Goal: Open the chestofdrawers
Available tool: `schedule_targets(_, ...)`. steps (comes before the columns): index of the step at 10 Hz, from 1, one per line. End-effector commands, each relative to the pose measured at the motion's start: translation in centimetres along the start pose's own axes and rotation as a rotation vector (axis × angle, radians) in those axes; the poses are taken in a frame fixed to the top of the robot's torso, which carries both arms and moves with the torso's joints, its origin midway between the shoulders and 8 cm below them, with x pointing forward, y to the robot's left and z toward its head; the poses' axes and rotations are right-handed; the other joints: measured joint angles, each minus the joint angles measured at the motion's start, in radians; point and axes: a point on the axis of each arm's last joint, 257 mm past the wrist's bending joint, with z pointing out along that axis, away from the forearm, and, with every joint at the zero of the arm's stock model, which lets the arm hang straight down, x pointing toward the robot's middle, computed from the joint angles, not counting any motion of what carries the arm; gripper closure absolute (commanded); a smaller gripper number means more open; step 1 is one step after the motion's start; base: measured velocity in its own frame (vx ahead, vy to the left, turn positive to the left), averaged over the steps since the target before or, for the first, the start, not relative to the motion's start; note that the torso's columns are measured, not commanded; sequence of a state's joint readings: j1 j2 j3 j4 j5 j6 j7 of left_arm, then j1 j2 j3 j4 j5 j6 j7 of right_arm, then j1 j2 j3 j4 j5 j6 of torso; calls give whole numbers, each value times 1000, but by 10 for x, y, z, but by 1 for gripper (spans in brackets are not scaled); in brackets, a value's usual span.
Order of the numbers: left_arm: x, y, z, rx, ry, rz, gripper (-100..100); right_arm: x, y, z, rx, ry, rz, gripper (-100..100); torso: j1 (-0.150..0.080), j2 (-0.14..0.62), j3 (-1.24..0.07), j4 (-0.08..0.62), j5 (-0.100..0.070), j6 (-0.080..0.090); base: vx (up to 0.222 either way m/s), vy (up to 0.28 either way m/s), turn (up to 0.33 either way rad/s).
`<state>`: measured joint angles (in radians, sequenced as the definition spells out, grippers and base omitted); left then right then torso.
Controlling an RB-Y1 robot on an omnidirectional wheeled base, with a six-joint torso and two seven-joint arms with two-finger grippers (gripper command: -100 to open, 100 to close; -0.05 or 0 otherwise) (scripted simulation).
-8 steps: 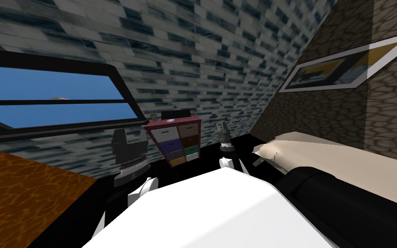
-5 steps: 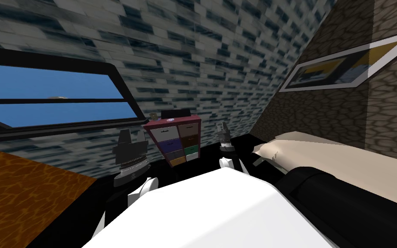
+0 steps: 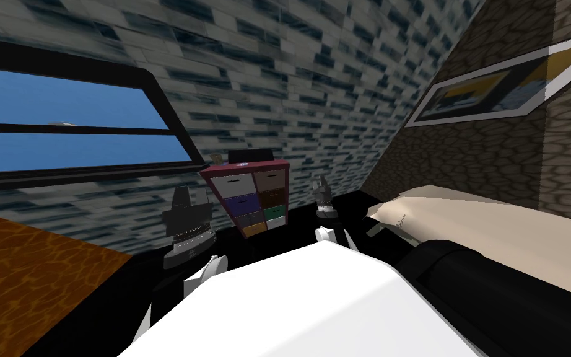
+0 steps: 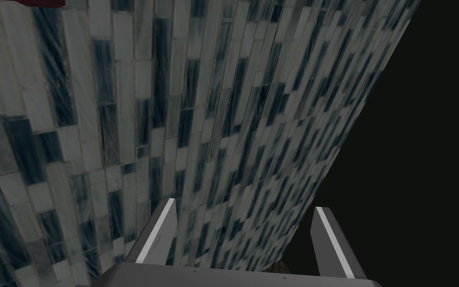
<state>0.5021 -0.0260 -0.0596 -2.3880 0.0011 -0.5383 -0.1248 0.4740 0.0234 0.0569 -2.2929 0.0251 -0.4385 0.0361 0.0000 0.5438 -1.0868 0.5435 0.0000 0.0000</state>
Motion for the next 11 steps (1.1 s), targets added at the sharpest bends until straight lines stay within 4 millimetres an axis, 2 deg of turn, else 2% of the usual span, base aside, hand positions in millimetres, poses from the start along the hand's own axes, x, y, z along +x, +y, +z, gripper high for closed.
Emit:
schedule_targets(1,0,0,0,0,0,0,0,0,0,0,0,0,0,0,0,74,-148,74,0,0,0,0,0)
schedule_targets(2,7,6,-3,-8,48,8,-100,0,0,0,0,0,0,0,0,148,-295,148,0,0,18,-14,-3)
schedule_targets(4,16,19,-9,-28,107,18,-100,0,0,0,1,0,0,0,-1,190,-384,190,0,0,31,-33,-6)
schedule_targets(11,28,85,-38,-143,214,35,-100,0,0,0,1,0,0,0,0,194,-389,195,0,0,64,-63,-8)
